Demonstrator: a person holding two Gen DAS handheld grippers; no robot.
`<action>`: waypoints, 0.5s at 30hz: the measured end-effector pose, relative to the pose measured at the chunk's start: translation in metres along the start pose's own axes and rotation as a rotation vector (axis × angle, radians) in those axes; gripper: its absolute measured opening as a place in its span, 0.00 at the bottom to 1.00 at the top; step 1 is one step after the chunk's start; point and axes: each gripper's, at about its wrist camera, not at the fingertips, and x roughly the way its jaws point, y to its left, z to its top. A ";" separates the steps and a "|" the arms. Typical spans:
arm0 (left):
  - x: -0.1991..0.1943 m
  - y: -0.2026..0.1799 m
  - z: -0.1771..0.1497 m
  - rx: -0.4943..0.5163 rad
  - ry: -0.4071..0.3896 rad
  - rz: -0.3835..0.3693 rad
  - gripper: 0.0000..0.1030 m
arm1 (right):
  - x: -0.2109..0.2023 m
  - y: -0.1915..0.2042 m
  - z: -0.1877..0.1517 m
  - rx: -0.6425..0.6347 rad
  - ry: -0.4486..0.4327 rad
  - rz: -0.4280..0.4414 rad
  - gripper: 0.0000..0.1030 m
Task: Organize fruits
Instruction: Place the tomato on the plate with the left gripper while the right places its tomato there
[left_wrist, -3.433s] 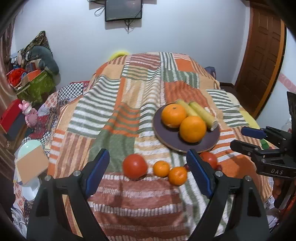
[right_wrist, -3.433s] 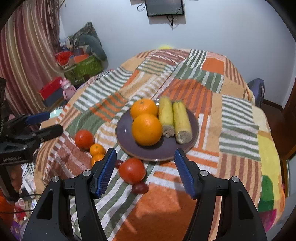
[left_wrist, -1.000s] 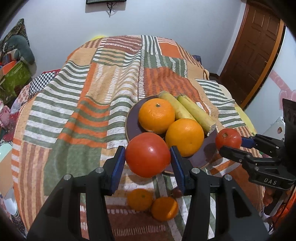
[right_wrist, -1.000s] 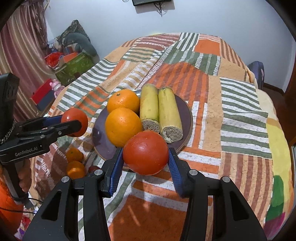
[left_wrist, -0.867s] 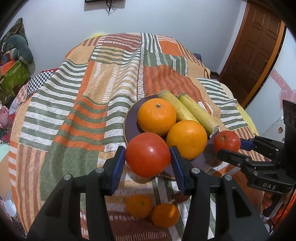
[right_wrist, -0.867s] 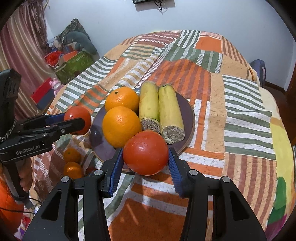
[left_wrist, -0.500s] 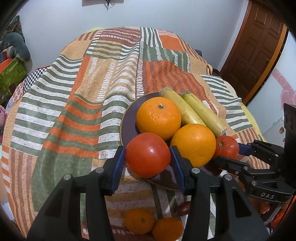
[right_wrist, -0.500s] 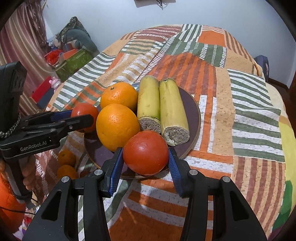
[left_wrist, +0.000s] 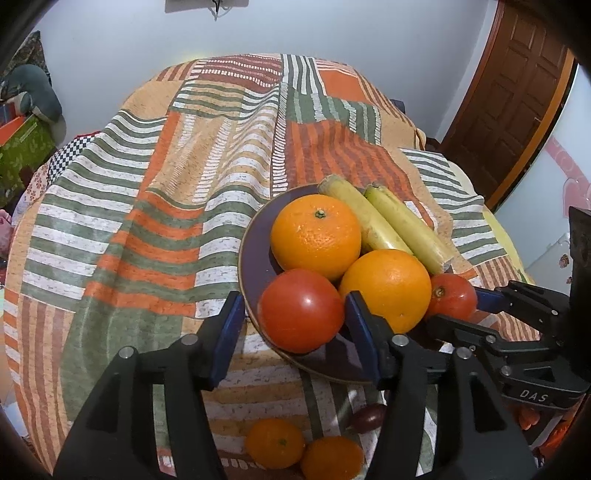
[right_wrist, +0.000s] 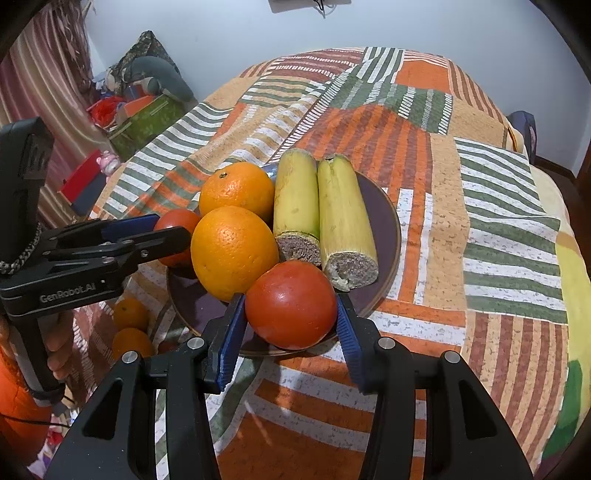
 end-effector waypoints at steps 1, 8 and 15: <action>-0.004 0.000 0.000 -0.001 -0.006 0.003 0.56 | -0.001 0.000 0.000 0.002 0.001 -0.002 0.44; -0.033 0.005 -0.006 -0.014 -0.054 0.014 0.62 | -0.015 0.005 0.001 0.005 -0.023 -0.005 0.44; -0.063 0.012 -0.017 -0.016 -0.091 0.031 0.62 | -0.035 0.025 0.003 -0.031 -0.066 -0.002 0.44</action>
